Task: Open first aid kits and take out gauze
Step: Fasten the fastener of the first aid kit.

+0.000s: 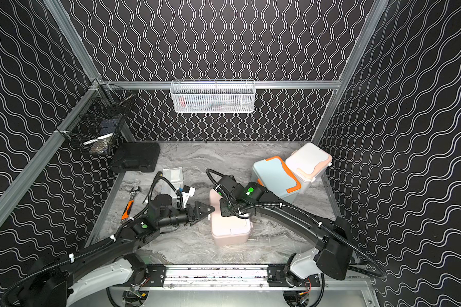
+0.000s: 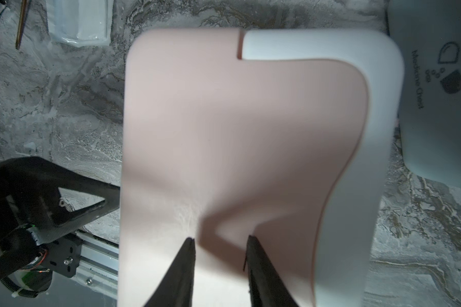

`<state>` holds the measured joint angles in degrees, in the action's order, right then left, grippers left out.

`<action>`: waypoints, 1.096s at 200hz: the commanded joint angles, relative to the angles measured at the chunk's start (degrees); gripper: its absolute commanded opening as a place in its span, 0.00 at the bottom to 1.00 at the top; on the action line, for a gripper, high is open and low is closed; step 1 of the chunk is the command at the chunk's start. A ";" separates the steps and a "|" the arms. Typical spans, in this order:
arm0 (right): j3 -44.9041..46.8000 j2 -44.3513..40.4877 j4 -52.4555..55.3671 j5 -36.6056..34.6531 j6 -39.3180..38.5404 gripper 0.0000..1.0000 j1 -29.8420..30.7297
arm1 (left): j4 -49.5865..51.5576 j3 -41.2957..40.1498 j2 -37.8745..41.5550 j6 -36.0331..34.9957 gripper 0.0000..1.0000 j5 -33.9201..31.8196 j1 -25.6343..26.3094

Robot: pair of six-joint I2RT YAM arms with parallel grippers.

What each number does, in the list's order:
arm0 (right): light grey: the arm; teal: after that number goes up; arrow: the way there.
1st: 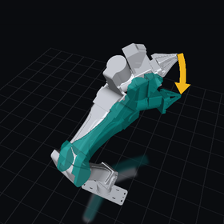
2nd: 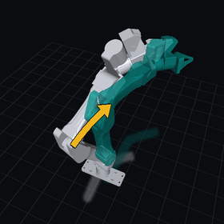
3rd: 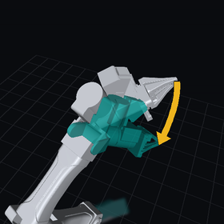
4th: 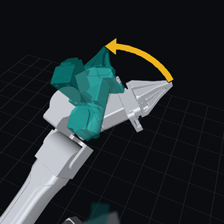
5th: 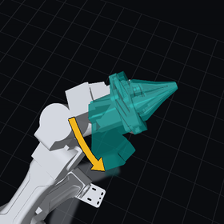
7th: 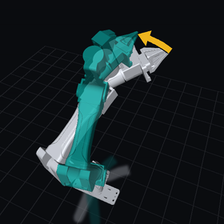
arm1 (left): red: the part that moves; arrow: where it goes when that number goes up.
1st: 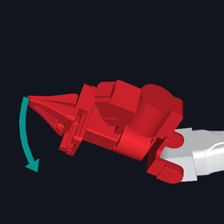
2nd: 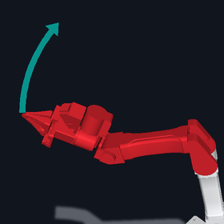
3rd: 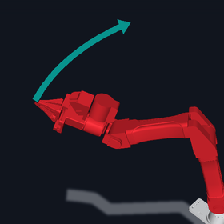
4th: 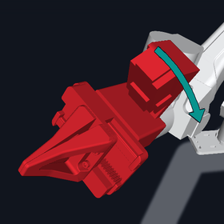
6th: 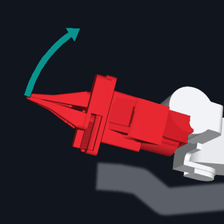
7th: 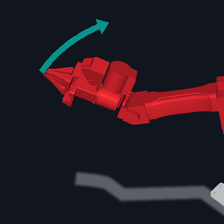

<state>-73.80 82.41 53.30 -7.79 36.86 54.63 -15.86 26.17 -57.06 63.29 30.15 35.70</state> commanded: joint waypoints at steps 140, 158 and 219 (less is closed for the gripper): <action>3.43 -10.85 3.68 -1.65 -0.43 0.75 -4.21 | 19.80 6.70 4.31 -8.09 0.99 -3.48 0.18; 6.57 -11.99 2.09 1.58 -0.76 0.75 -6.34 | 17.96 6.85 2.16 -8.00 0.99 -2.81 0.16; 12.33 -12.10 -0.73 7.10 -1.85 0.73 -9.71 | 14.77 10.72 -5.30 -9.45 0.99 -1.63 1.02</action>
<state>-62.28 70.02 54.30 -3.16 35.40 45.25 1.76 35.42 -60.58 55.51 27.49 36.16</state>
